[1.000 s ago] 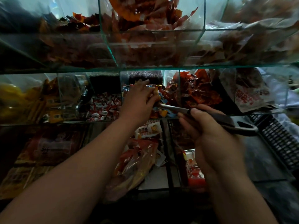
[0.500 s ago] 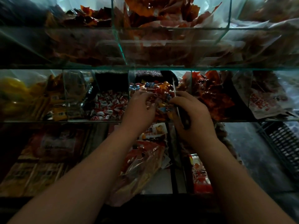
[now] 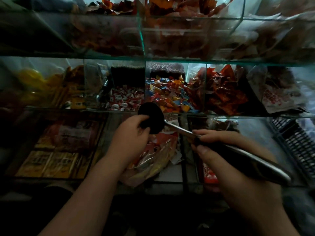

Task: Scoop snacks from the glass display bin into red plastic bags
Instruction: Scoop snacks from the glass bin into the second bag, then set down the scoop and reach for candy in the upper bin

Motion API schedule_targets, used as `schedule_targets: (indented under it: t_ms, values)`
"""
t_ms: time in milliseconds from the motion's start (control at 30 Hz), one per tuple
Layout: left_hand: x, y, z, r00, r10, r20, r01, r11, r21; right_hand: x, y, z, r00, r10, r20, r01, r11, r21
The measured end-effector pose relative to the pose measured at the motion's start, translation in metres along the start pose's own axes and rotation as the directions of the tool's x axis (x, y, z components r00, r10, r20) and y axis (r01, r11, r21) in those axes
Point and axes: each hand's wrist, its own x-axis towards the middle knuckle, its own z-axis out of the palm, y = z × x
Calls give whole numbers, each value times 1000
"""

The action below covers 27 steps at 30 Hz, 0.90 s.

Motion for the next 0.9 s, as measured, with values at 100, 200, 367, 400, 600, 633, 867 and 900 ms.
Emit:
schedule_targets:
  t_ms: [100, 200, 367, 400, 600, 633, 867, 900]
  values:
    - [-28, -19, -13, 995, 39, -94, -28, 993, 112, -16, 17, 24, 994, -101, -42, 106, 984, 145]
    - [-52, -39, -26, 958, 77, -277, -25, 982, 189, -27, 19, 45, 983, -114, -141, 122, 991, 47]
    - [-64, -59, -23, 940, -341, -19, 340, 927, 158, -7, 27, 99, 700, -381, -604, 297, 925, -239]
    - [-65, -58, -23, 936, -352, 32, 344, 927, 150, 6, 23, 101, 764, -363, -533, 255, 929, -268]
    - [-61, -48, -14, 941, -327, 88, 297, 922, 246, 86, 38, 113, 867, -277, -414, 76, 895, -440]
    - [-60, -51, -11, 941, -336, 32, 319, 917, 240, 96, 41, 115, 864, -286, -415, 65, 880, -471]
    - [-52, -58, -3, 926, -366, -93, 376, 917, 133, 139, 54, 103, 872, -211, -442, -7, 897, -443]
    - [-51, -58, -2, 919, -381, -102, 391, 912, 125, 140, 56, 100, 881, -218, -420, 18, 902, -431]
